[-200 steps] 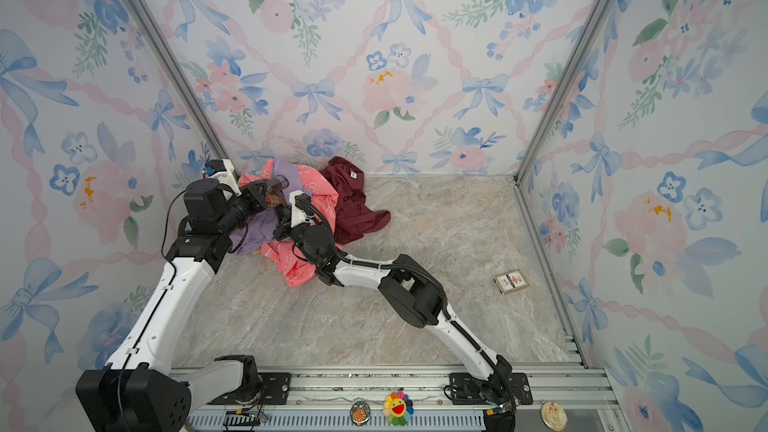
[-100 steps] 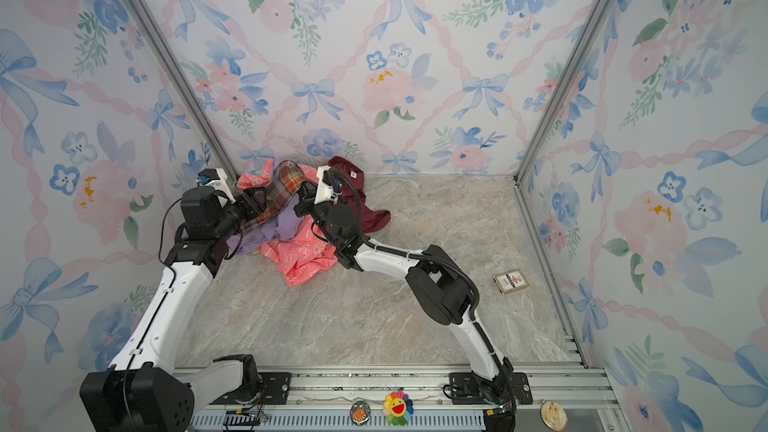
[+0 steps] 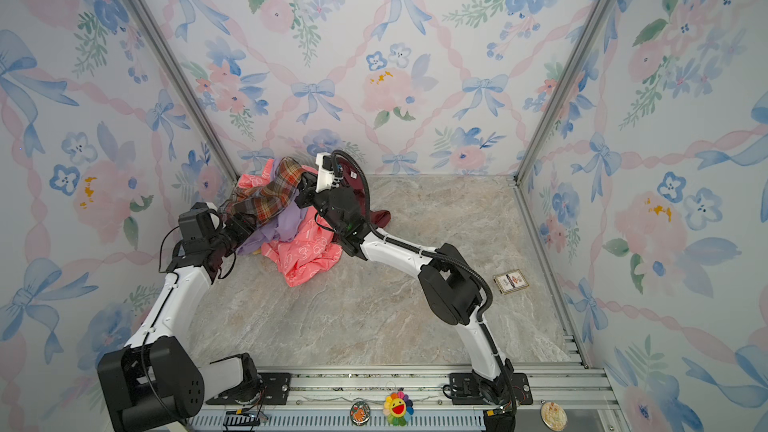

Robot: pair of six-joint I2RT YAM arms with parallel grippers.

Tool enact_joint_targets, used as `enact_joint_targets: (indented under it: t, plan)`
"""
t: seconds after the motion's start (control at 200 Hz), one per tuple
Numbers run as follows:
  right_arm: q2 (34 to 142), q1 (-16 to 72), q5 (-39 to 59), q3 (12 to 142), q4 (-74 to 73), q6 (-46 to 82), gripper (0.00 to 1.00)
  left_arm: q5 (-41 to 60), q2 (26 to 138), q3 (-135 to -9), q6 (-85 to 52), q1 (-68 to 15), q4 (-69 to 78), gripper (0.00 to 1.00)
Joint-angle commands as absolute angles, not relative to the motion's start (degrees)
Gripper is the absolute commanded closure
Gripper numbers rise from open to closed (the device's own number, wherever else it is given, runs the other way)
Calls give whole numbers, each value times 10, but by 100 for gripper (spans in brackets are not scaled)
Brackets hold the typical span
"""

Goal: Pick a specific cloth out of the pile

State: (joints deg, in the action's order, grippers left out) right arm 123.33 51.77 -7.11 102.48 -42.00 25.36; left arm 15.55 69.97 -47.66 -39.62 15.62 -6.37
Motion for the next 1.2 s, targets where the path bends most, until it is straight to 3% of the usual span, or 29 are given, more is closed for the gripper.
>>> enact_joint_targets:
  t: [0.0, 0.84, 1.085, 1.19]
  plan:
    - [1207, 527, -59, 1076, -372, 237, 100, 210, 714, -456, -443, 177, -27, 27]
    - [1182, 546, -67, 1123, -335, 205, 100, 320, 779, -406, -713, 211, 204, 34]
    - [1180, 551, -74, 1120, -338, 196, 100, 307, 818, -423, -776, 182, 269, 43]
    - [1177, 550, -75, 1117, -335, 195, 100, 292, 831, -438, -785, 168, 281, 56]
